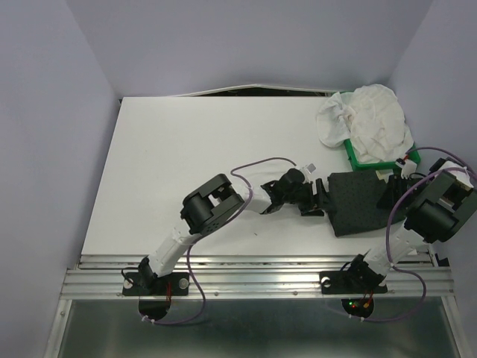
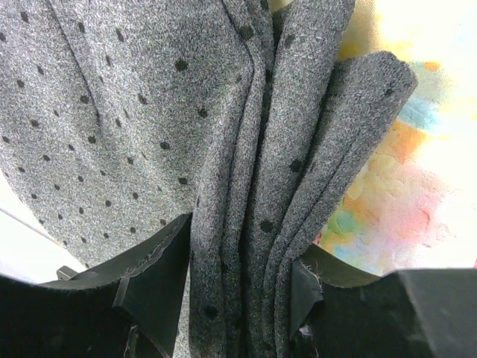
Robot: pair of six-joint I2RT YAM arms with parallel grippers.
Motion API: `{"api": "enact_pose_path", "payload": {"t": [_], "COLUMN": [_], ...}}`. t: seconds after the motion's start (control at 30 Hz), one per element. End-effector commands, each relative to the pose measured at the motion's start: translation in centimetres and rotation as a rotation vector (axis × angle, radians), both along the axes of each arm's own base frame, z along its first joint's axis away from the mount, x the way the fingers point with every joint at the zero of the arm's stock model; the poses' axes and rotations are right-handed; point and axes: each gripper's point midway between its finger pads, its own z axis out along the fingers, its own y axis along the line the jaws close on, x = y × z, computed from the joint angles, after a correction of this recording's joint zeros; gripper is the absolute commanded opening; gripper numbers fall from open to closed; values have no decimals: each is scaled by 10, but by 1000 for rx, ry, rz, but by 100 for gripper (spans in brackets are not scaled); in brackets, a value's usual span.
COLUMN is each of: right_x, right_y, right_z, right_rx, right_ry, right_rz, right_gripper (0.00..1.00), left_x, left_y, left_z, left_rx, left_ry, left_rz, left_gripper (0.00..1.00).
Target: Fold and stack the skirts
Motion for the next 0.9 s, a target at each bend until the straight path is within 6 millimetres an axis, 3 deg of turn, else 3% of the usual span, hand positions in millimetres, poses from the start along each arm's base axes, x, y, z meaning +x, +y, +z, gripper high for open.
{"api": "enact_pose_path", "payload": {"t": [0.0,0.43,0.5,0.53,0.57,0.63,0.87], "right_x": [6,1,0,-1,0,3,22], "right_y": [-13,-8,-8,-6,-6,-6,-11], "right_z": [7,3,2,1,2,7,51], "right_rx": [-57,-41,-39,-35,-34,-35,-48], "right_ry": [-24,-3,-1,-1,-6,-22,-126], "right_rz": [19,24,23,21,19,17,4], "right_gripper": [50,50,50,50,49,47,34], "left_x": [3,8,7,6,7,8,5], "left_y": [-18,-35,-35,-34,-33,-30,-19], "left_z": [34,42,45,51,56,64,104], "left_rx": [-108,-168,-187,-205,-213,-221,-242], "left_ry": [-13,-8,-11,-25,-38,-80,-195], "left_rz": [0,-26,-28,-29,-27,-19,-24], "left_gripper": [76,54,43,22,14,3,0]}}
